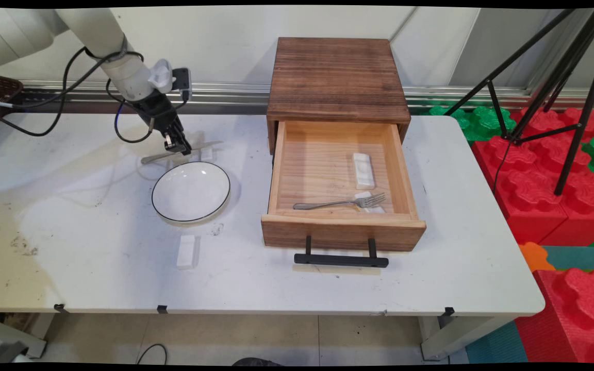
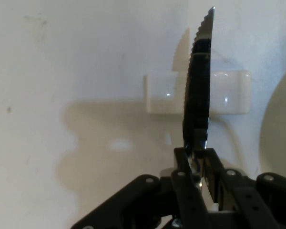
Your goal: Place the picked object into the drawer
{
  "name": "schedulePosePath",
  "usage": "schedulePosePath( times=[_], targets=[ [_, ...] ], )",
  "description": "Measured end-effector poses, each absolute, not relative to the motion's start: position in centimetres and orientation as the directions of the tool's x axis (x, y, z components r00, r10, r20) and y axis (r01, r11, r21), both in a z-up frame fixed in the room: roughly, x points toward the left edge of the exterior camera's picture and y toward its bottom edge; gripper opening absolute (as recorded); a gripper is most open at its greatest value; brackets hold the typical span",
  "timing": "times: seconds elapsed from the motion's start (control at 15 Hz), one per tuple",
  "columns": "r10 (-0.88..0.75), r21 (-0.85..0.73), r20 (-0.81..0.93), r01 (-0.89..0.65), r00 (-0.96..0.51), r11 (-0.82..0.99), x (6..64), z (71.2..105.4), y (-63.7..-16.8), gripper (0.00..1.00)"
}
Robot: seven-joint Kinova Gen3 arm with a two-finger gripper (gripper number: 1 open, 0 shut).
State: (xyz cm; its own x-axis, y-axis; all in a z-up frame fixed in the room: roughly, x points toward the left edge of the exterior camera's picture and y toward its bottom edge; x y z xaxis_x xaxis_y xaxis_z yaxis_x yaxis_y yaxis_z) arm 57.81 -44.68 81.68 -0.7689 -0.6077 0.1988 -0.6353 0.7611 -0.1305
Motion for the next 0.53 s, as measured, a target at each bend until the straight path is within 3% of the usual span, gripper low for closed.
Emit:
schedulePosePath(
  times=[0.53],
  targets=[
    [-0.682, -0.208, 0.269, -0.732, -0.680, 0.649, 57.4, 85.8, -43.9, 0.00]
  ],
)
